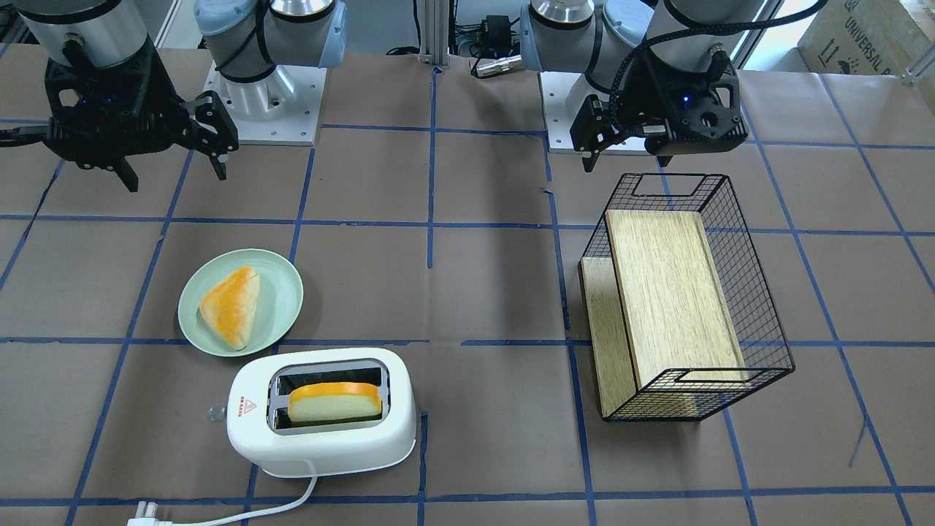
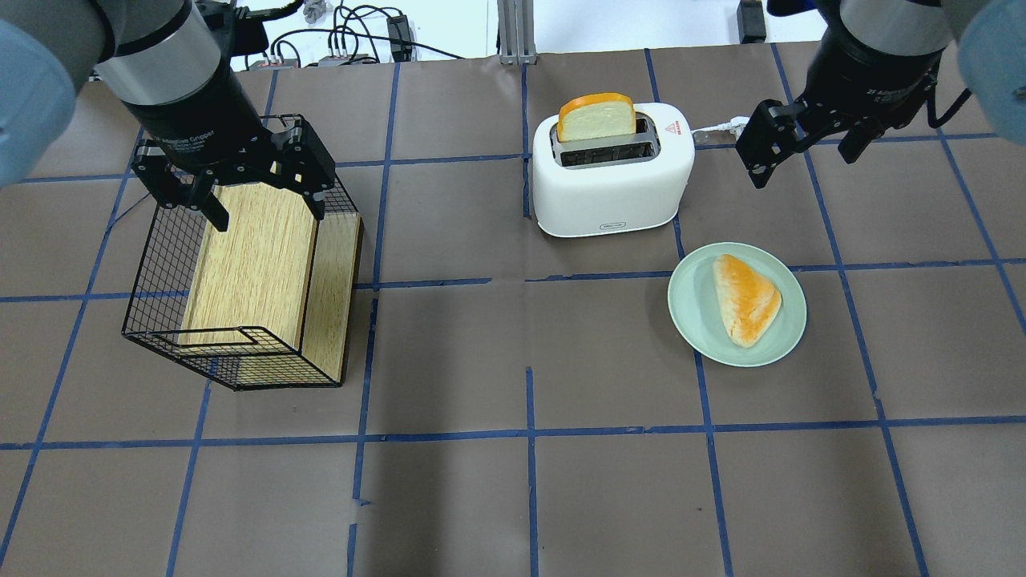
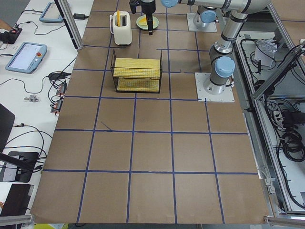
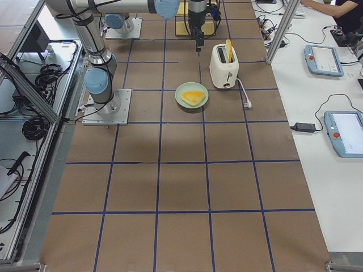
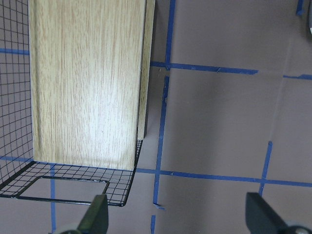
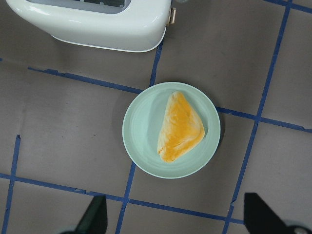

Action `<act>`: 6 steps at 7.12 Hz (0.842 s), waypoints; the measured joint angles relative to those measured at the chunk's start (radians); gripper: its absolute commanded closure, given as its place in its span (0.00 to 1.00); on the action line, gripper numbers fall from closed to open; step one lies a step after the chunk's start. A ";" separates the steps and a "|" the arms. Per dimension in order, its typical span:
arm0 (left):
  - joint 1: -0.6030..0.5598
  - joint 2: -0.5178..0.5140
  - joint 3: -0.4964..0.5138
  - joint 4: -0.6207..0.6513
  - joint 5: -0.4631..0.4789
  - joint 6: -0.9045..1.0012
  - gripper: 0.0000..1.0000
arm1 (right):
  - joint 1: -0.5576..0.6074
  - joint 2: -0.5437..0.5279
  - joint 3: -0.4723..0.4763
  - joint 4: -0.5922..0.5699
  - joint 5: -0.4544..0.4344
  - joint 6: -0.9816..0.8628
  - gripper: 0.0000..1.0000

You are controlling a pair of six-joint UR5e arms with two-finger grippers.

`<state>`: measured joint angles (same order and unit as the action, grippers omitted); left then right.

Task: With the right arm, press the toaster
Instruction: 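Raise the right gripper up and back from above the toaster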

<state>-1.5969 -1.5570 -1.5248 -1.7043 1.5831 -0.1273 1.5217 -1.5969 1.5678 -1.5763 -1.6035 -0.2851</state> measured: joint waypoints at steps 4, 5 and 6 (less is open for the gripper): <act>0.000 0.000 -0.002 0.000 0.000 0.000 0.00 | -0.006 -0.001 0.003 -0.004 0.013 -0.003 0.10; 0.000 0.000 -0.002 0.001 0.000 0.000 0.00 | -0.014 0.001 -0.001 -0.004 0.030 -0.008 0.30; 0.000 0.000 -0.003 0.001 0.000 0.000 0.00 | -0.040 0.012 -0.008 -0.007 0.078 -0.033 0.71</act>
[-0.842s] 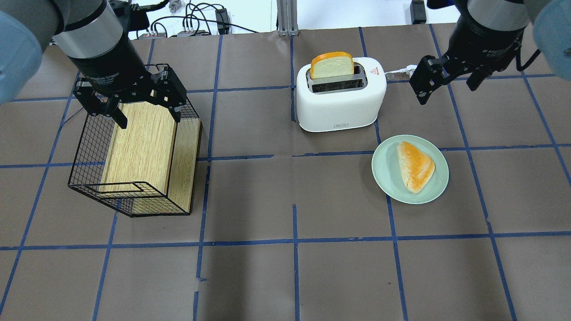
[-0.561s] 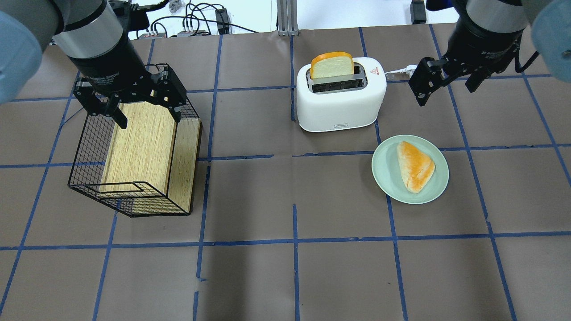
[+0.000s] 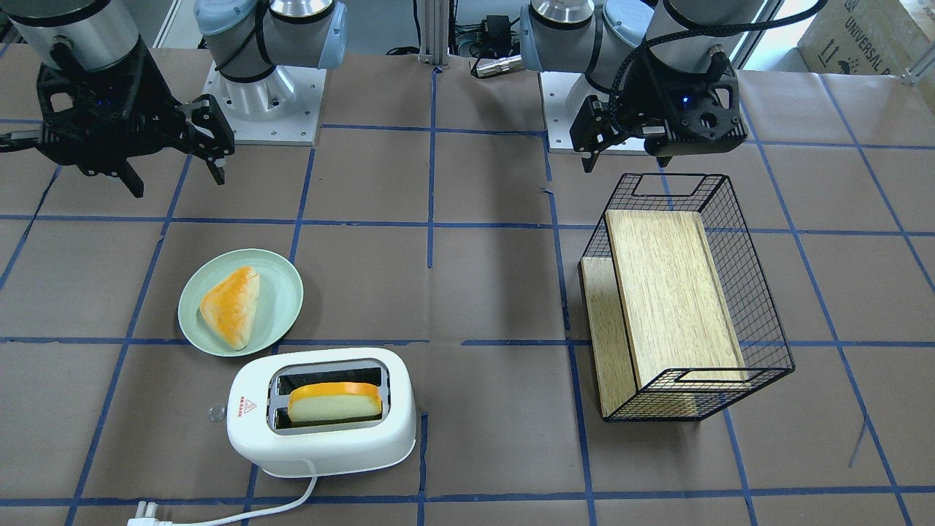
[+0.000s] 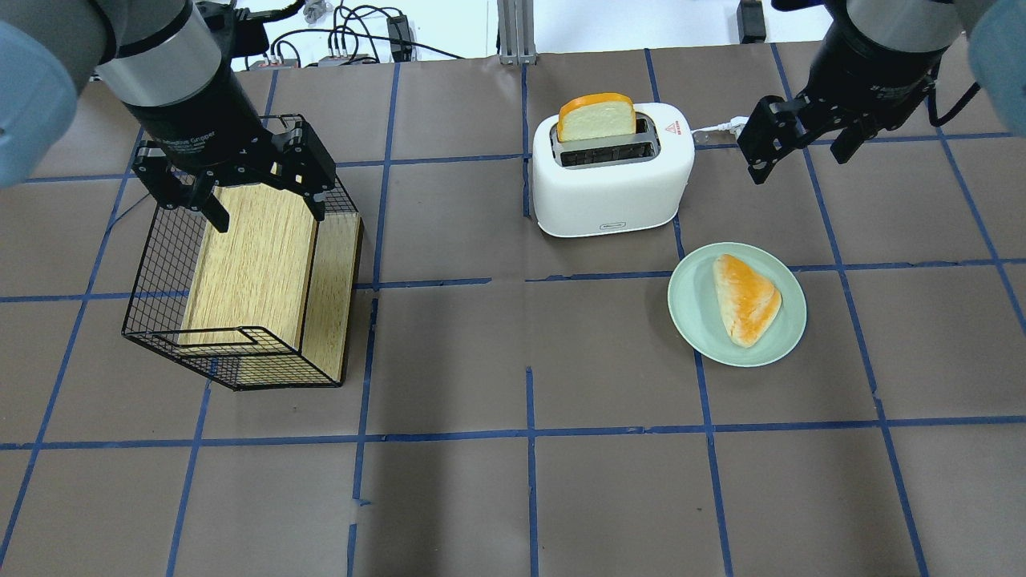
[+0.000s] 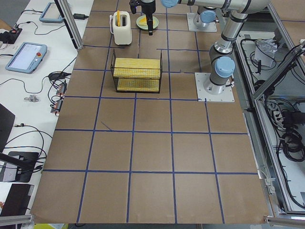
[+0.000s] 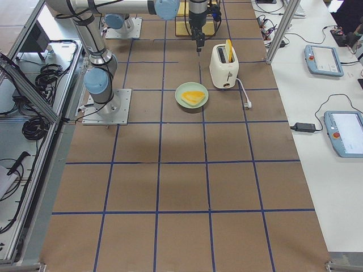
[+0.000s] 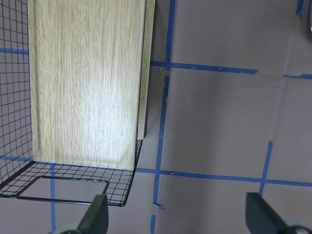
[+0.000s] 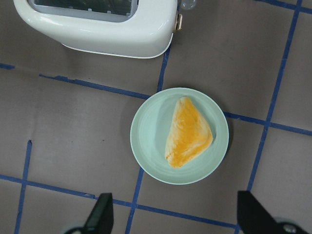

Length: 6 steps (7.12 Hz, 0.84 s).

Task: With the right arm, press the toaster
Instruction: 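Raise the right gripper up and back from above the toaster, then move the right gripper down to the toaster's side lever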

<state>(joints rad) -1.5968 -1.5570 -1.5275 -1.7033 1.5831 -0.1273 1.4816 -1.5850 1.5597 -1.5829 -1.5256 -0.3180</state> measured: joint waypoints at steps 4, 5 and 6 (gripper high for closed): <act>0.000 0.000 0.000 -0.001 0.000 0.000 0.00 | -0.172 0.170 -0.118 0.010 0.262 -0.141 0.93; 0.000 0.000 0.000 0.000 0.000 0.000 0.00 | -0.185 0.227 -0.149 0.011 0.324 -0.148 0.93; 0.000 0.000 0.000 -0.001 0.000 0.000 0.00 | -0.189 0.283 -0.173 0.010 0.379 -0.150 0.93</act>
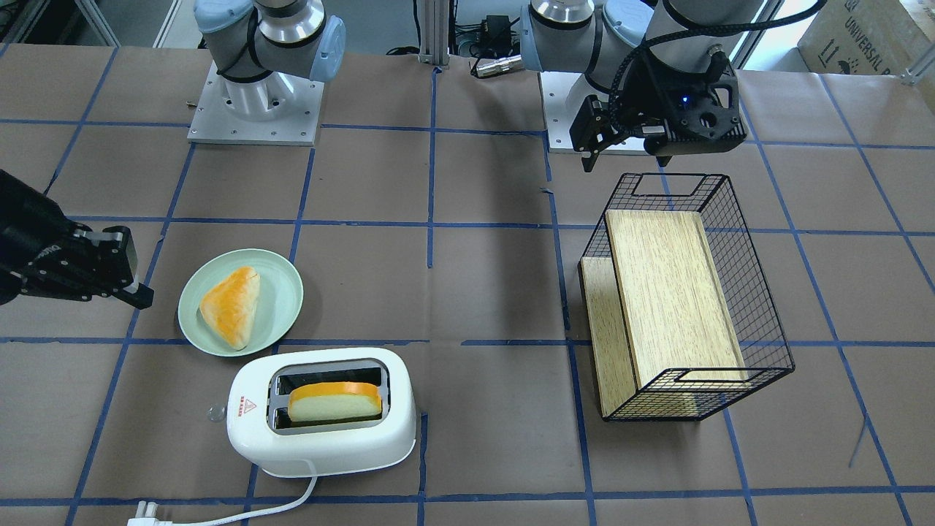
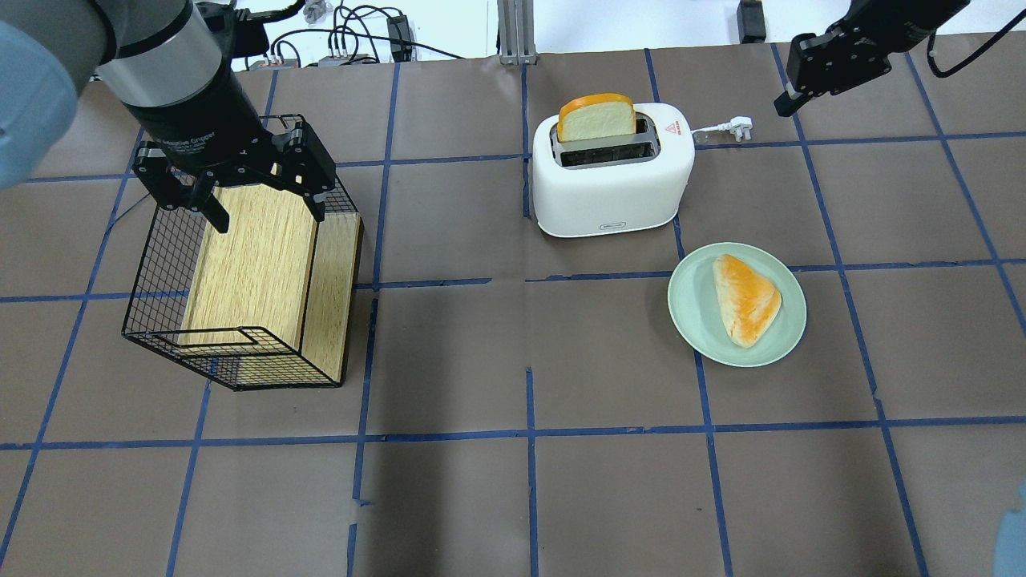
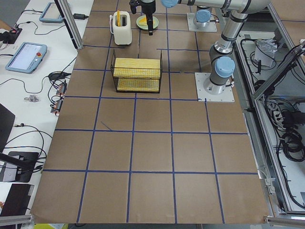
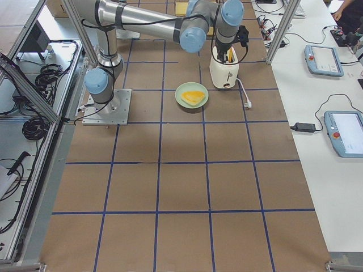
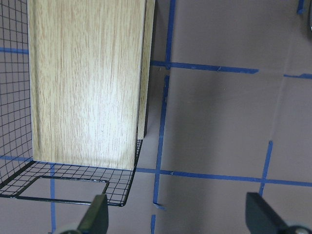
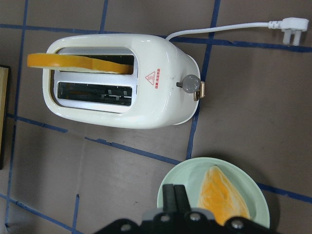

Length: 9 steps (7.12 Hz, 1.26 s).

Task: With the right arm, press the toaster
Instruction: 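Move the right gripper down to the toaster's side lever, then press the toaster lever down with the right gripper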

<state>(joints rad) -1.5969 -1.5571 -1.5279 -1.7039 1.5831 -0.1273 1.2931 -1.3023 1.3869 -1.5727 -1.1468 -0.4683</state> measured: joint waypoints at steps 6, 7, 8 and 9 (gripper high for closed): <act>0.000 0.000 0.000 0.000 0.000 0.000 0.00 | 0.006 0.260 -0.071 -0.022 0.152 -0.020 0.94; 0.000 0.000 0.000 0.000 0.000 0.000 0.00 | 0.006 0.275 -0.071 -0.023 0.158 -0.023 0.94; 0.000 0.000 0.000 0.001 0.000 0.000 0.00 | 0.007 0.283 -0.071 -0.023 0.160 -0.024 0.94; 0.000 0.000 0.000 0.001 0.000 0.000 0.00 | 0.007 0.290 -0.071 -0.024 0.160 -0.024 0.94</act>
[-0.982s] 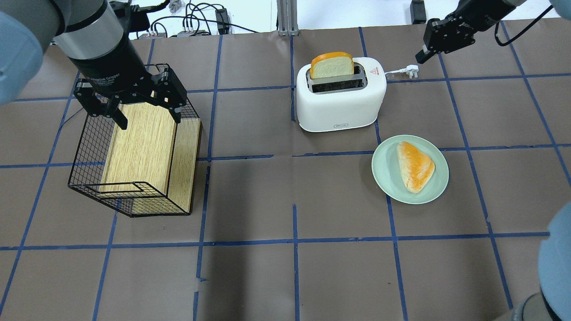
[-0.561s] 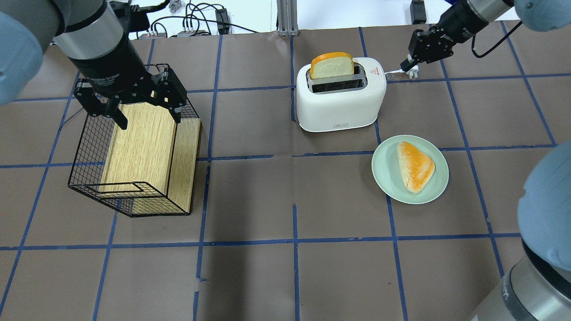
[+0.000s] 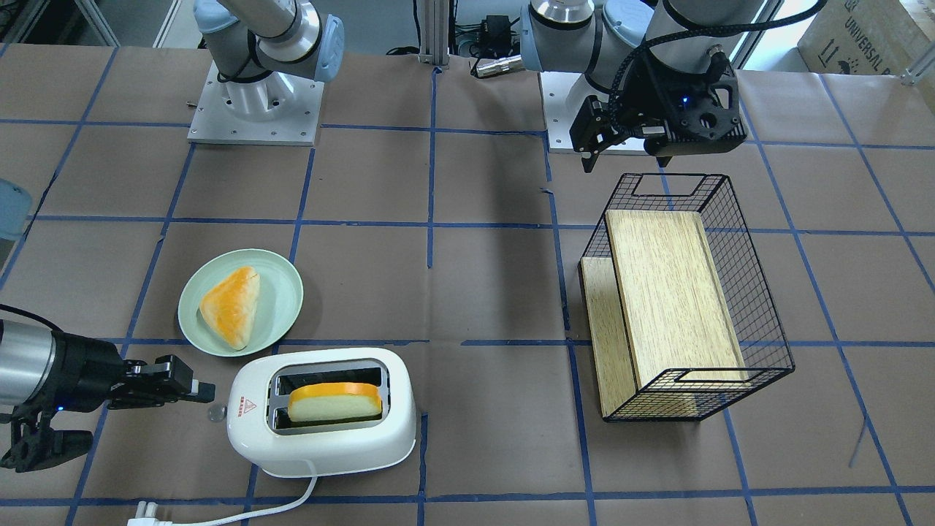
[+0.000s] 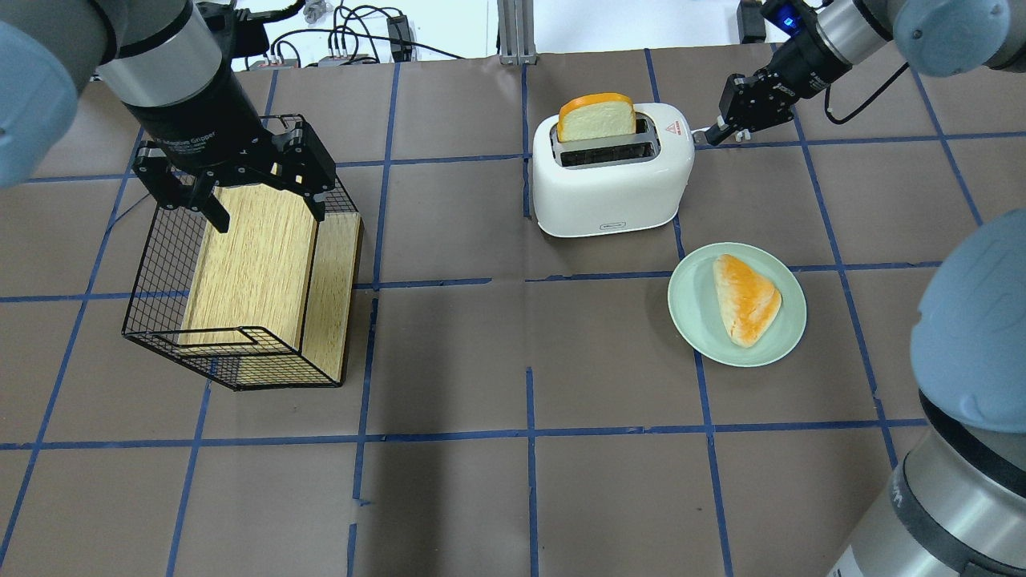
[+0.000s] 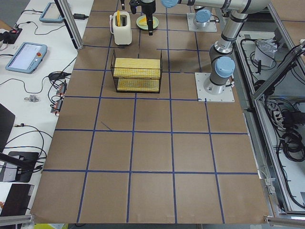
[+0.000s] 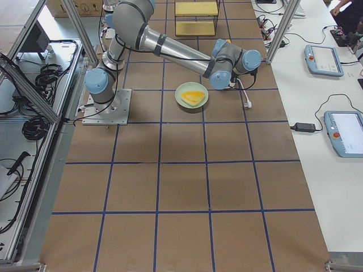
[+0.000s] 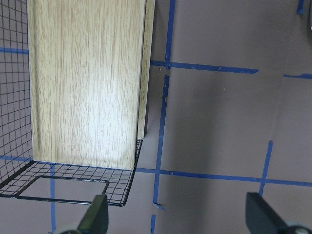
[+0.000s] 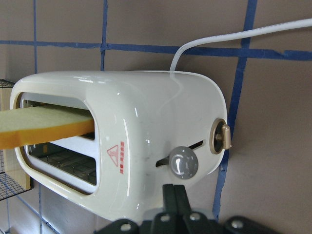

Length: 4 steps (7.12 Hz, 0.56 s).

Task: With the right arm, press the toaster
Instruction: 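Press the toaster lever down with the right gripper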

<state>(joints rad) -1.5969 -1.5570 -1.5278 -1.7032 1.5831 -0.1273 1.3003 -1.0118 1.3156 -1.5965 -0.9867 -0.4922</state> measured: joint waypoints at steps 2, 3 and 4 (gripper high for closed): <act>0.000 0.000 0.000 -0.001 0.000 0.000 0.00 | 0.002 0.011 -0.001 -0.003 0.000 0.000 0.94; 0.000 0.000 0.000 -0.001 0.000 0.000 0.00 | 0.003 0.017 -0.001 -0.005 0.001 0.000 0.94; 0.000 0.000 0.000 -0.001 0.000 0.000 0.00 | 0.003 0.020 -0.001 -0.006 0.001 0.000 0.94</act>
<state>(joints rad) -1.5966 -1.5570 -1.5275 -1.7042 1.5831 -0.1273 1.3033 -0.9918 1.3149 -1.6024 -0.9857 -0.4918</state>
